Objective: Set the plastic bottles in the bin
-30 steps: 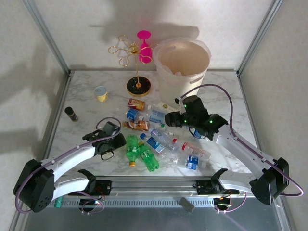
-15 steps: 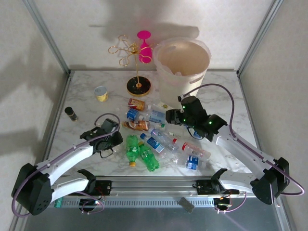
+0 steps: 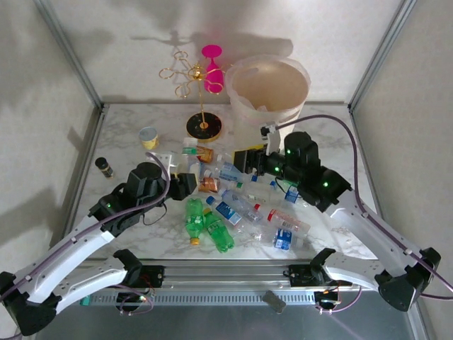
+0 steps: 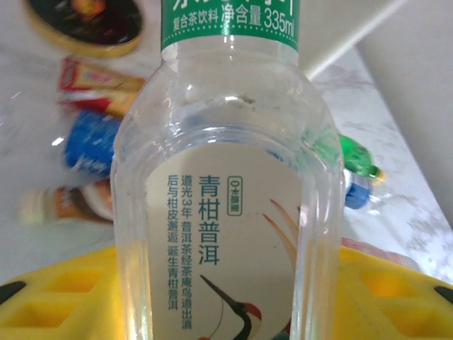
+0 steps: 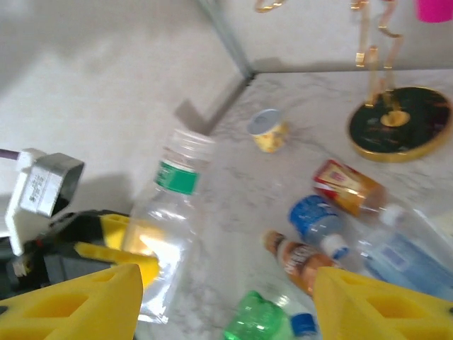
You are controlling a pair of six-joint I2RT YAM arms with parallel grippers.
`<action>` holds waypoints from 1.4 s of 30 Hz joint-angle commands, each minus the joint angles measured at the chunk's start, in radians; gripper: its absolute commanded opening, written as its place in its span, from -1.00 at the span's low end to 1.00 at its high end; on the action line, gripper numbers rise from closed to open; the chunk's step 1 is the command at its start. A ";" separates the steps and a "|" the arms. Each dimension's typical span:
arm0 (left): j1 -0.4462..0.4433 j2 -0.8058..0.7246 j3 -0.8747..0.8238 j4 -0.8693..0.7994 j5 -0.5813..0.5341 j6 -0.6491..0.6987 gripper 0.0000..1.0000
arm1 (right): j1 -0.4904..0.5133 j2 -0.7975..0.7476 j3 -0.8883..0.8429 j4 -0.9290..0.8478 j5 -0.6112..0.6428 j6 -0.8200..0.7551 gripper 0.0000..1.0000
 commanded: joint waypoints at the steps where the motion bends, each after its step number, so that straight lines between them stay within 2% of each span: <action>1: -0.063 0.030 0.074 0.075 0.006 0.167 -0.07 | 0.007 0.049 0.078 0.072 -0.170 0.024 0.35; 5: -0.118 0.088 0.148 0.063 -0.044 0.267 -0.09 | 0.006 0.103 0.153 0.092 -0.234 0.046 0.54; 9: -0.146 0.122 0.195 0.068 -0.051 0.327 -0.16 | 0.006 0.154 0.222 0.059 -0.193 0.065 0.63; 12: -0.155 0.131 0.211 0.080 -0.049 0.340 -0.16 | 0.007 0.187 0.270 0.015 -0.143 0.078 0.60; 17: -0.177 0.137 0.210 0.112 -0.048 0.343 -0.16 | 0.007 0.219 0.266 0.074 -0.192 0.127 0.47; 26: -0.198 0.123 0.196 0.124 -0.075 0.339 -0.16 | 0.006 0.180 0.240 0.019 0.036 0.124 0.45; 30: -0.201 0.120 0.187 0.129 -0.073 0.336 -0.17 | 0.002 0.170 0.218 0.055 -0.010 0.137 0.41; 34: -0.212 0.120 0.189 0.135 -0.078 0.343 -0.17 | 0.003 0.190 0.214 0.092 -0.105 0.165 0.22; 38: -0.221 0.132 0.199 0.129 -0.081 0.349 -0.14 | 0.003 0.181 0.200 0.123 -0.139 0.183 -0.17; 40: -0.224 0.133 0.203 0.130 -0.090 0.344 -0.01 | 0.003 0.172 0.198 0.127 -0.140 0.188 -0.31; 42: -0.225 0.127 0.203 0.138 -0.099 0.337 0.28 | 0.002 0.162 0.200 0.131 -0.131 0.192 -0.37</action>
